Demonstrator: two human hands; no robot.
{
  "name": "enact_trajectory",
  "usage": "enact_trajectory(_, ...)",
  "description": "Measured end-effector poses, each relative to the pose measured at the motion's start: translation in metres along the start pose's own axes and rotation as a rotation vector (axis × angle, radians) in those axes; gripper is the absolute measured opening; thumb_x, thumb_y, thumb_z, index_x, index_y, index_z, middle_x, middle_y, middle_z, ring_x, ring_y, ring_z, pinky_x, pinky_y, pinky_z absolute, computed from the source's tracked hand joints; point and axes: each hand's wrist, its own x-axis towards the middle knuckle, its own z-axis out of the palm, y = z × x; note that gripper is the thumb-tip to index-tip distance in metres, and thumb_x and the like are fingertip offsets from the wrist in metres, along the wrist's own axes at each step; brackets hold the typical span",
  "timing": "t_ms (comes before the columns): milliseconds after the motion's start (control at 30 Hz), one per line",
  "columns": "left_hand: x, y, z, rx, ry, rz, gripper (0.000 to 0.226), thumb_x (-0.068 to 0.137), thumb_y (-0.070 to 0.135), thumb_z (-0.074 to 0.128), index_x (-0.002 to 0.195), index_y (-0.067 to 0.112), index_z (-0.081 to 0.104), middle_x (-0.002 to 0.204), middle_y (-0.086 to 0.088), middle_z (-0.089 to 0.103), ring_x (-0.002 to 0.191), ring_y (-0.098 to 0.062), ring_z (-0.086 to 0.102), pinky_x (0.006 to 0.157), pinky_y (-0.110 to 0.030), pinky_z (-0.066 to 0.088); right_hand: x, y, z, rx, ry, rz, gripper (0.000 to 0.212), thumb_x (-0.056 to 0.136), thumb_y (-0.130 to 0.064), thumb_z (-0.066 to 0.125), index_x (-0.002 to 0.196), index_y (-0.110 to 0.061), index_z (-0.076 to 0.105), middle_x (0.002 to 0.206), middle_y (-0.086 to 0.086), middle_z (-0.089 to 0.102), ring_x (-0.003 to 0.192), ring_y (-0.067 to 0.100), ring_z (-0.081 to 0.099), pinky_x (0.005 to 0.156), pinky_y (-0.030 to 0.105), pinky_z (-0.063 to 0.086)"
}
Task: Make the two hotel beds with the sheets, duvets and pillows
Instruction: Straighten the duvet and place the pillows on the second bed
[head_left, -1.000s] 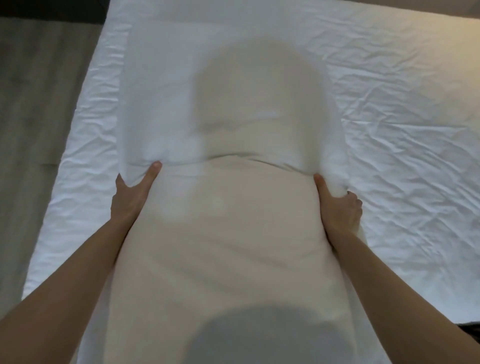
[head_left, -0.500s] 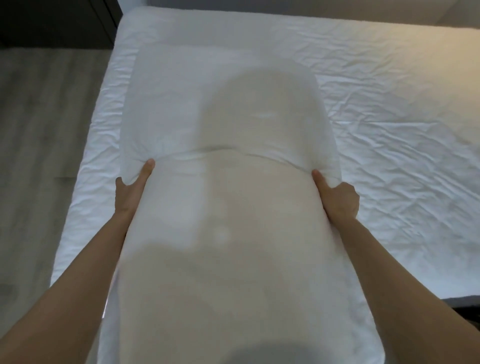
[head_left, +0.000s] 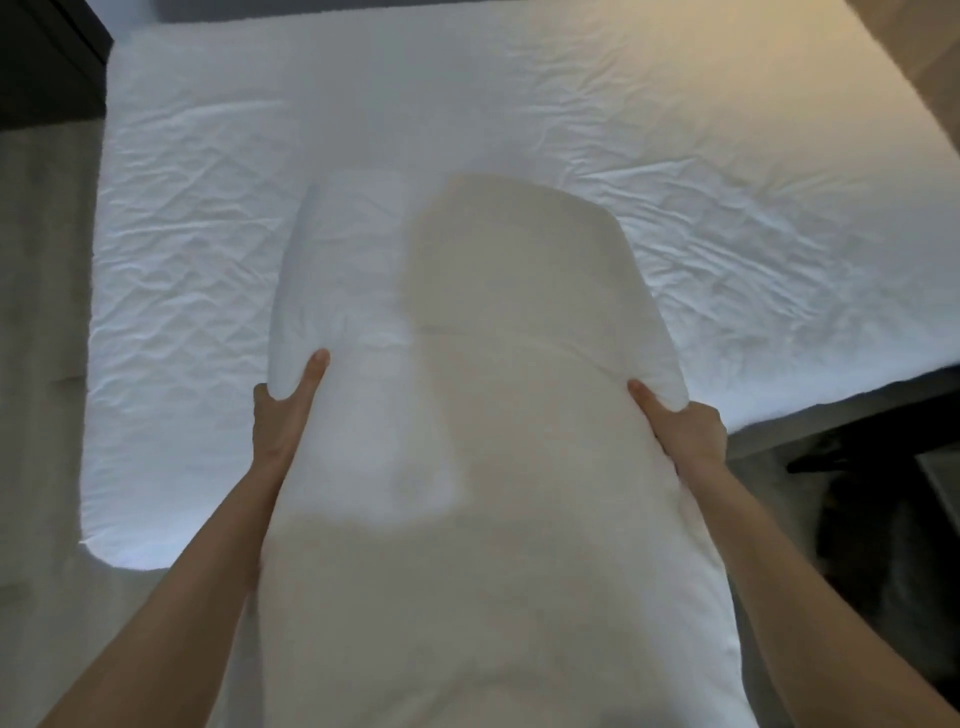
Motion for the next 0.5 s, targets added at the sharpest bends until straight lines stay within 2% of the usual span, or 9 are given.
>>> enact_trajectory(167, -0.070, 0.019, 0.074, -0.042, -0.062, 0.119, 0.097, 0.072, 0.072, 0.063, 0.145, 0.015, 0.035, 0.141, -0.005, 0.048, 0.124, -0.023, 0.049, 0.092, -0.028, 0.035, 0.018, 0.065, -0.085, 0.115, 0.056, 0.028, 0.083, 0.069, -0.078, 0.062, 0.101, -0.001, 0.067, 0.101, 0.017, 0.068, 0.095, 0.035, 0.063, 0.085, 0.042, 0.052)
enact_trajectory(300, -0.141, 0.024, 0.128, -0.085, -0.103, 0.178, 0.102, 0.065, 0.081, 0.062, 0.142, 0.018, 0.039, 0.135, -0.003, 0.052, 0.113, -0.018, 0.051, 0.092, -0.031, 0.038, 0.037, 0.113, -0.164, 0.175, 0.125, -0.027, 0.075, 0.073, -0.075, 0.062, 0.097, -0.005, 0.068, 0.098, 0.013, 0.067, 0.090, 0.031, 0.061, 0.076, 0.034, 0.047)
enact_trajectory(433, -0.197, 0.041, 0.184, -0.117, -0.108, 0.207, 0.095, 0.071, 0.077, 0.059, 0.142, 0.019, 0.038, 0.138, -0.004, 0.051, 0.117, -0.019, 0.050, 0.091, -0.029, 0.036, 0.053, 0.141, -0.238, 0.197, 0.193, -0.076, 0.070, 0.073, -0.075, 0.062, 0.086, -0.007, 0.066, 0.087, 0.010, 0.065, 0.081, 0.029, 0.061, 0.068, 0.032, 0.044)
enact_trajectory(500, -0.219, 0.056, 0.220, -0.116, -0.114, 0.210, 0.094, 0.073, 0.077, 0.056, 0.144, 0.018, 0.036, 0.140, -0.006, 0.048, 0.123, -0.023, 0.048, 0.090, -0.030, 0.035, 0.066, 0.148, -0.278, 0.195, 0.238, -0.097, 0.068, 0.074, -0.074, 0.062, 0.084, -0.007, 0.063, 0.087, 0.010, 0.062, 0.083, 0.029, 0.060, 0.067, 0.032, 0.042)
